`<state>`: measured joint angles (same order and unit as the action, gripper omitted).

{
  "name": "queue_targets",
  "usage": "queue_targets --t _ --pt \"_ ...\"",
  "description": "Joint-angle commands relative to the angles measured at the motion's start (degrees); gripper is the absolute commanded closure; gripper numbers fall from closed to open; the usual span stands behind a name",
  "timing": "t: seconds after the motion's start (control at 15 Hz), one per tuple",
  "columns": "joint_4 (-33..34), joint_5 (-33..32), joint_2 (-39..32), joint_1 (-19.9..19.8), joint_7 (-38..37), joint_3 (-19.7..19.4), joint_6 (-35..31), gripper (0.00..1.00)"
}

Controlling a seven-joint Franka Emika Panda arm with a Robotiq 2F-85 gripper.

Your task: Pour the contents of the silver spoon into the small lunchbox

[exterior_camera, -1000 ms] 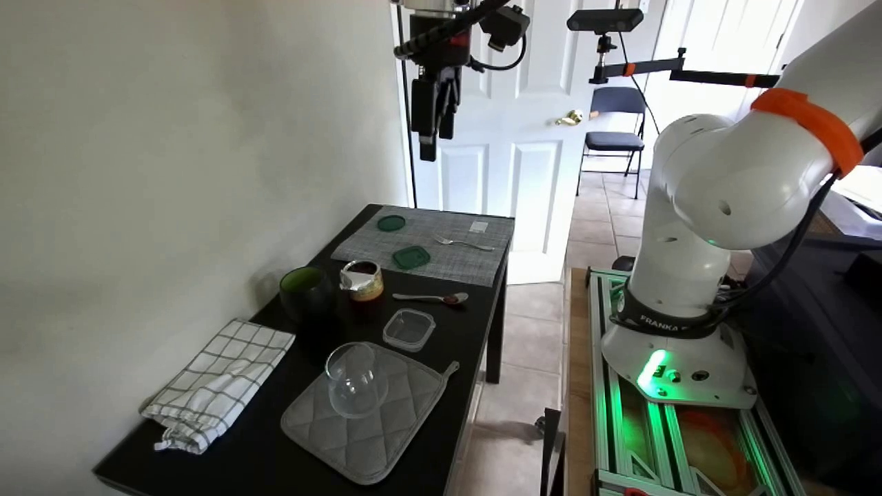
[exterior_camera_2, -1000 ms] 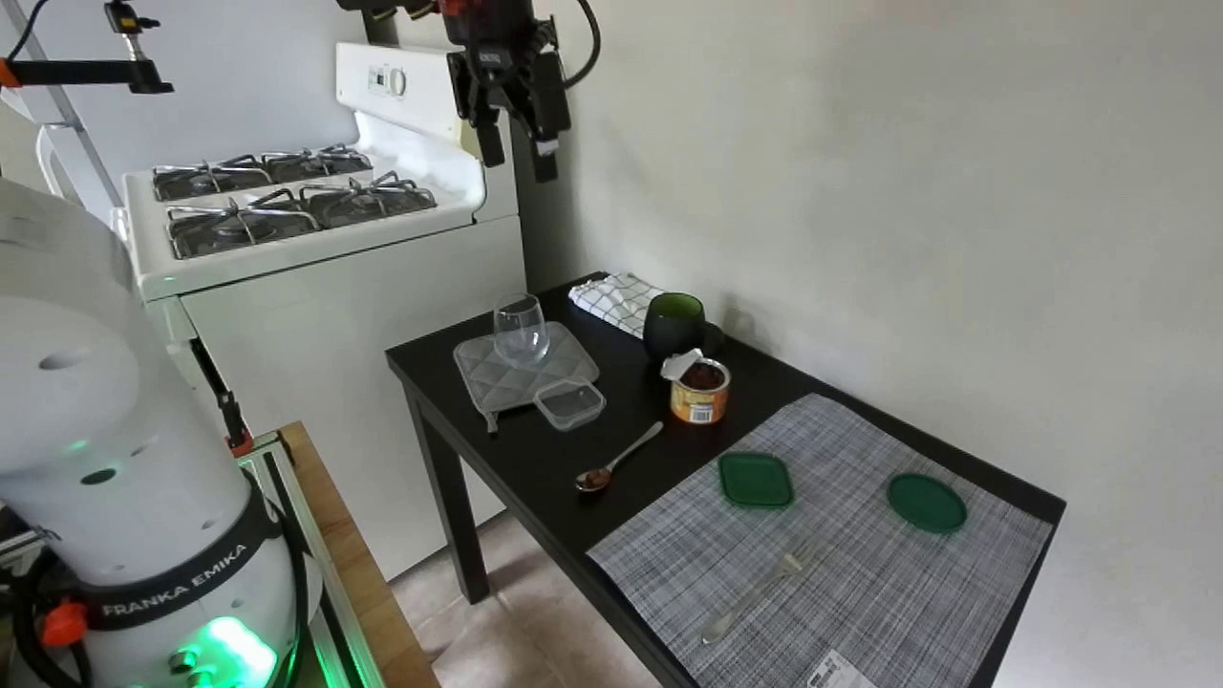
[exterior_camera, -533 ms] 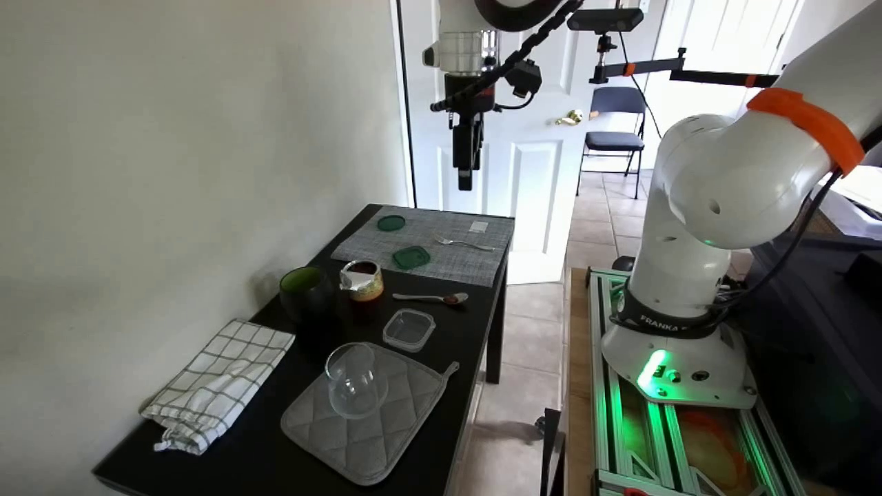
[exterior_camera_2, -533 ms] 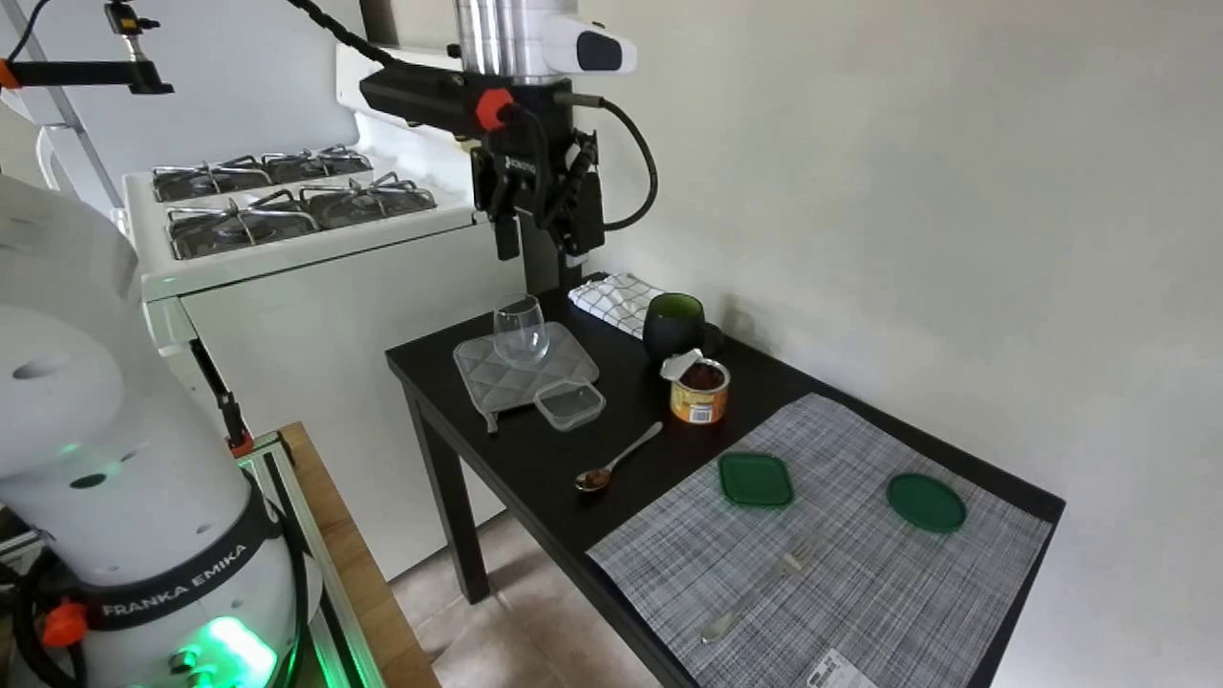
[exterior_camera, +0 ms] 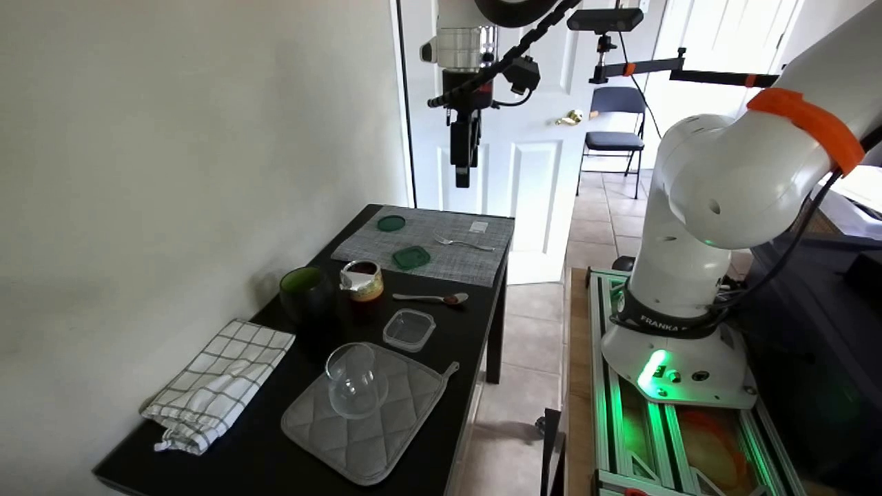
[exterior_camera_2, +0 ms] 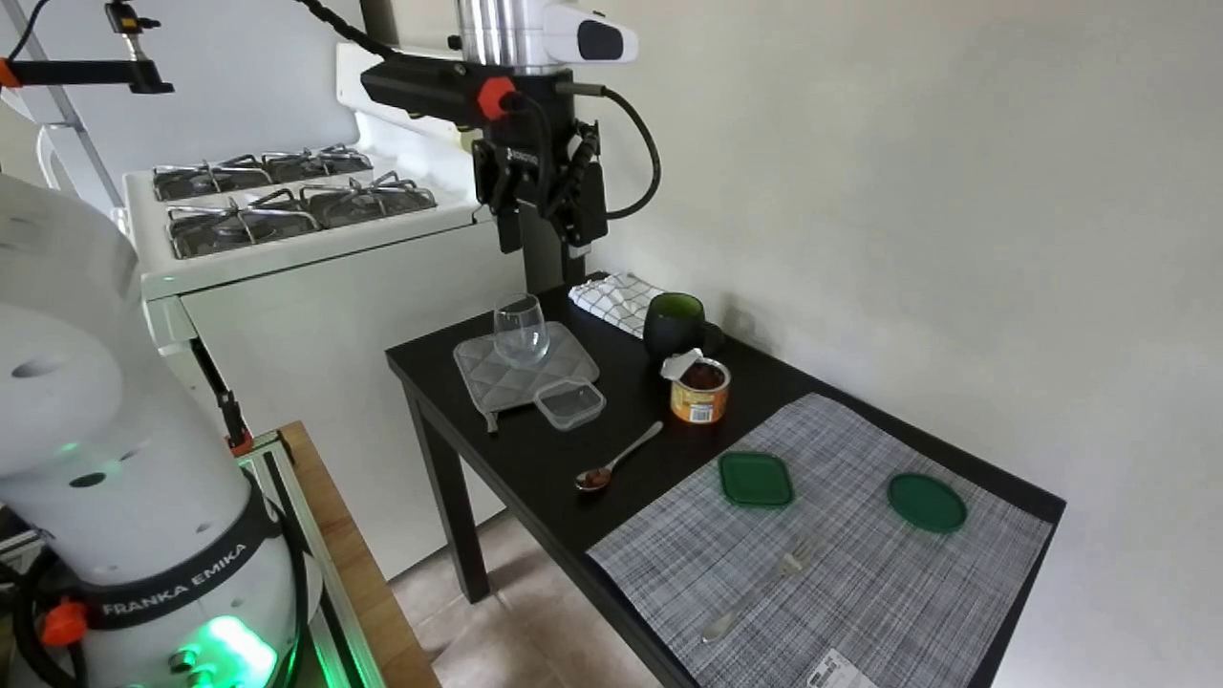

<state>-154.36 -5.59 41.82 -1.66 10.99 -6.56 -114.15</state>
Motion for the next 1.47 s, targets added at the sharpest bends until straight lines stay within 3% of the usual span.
queue_targets --t 0.0,0.2,0.53,1.0,1.4 --pt "0.1 0.15 -0.02 -0.17 0.1 0.19 0.13 0.0" --pt "-1.26 1.27 -0.22 0.49 2.22 -1.51 -3.18 0.0" --pt "-4.29 1.78 -1.74 1.59 6.84 -3.52 -17.59 0.0" --pt "-3.09 6.32 -11.11 4.0 11.6 -6.55 -24.35 0.0" --pt "-3.16 7.7 -19.63 3.42 11.52 -5.77 -31.13 0.0"
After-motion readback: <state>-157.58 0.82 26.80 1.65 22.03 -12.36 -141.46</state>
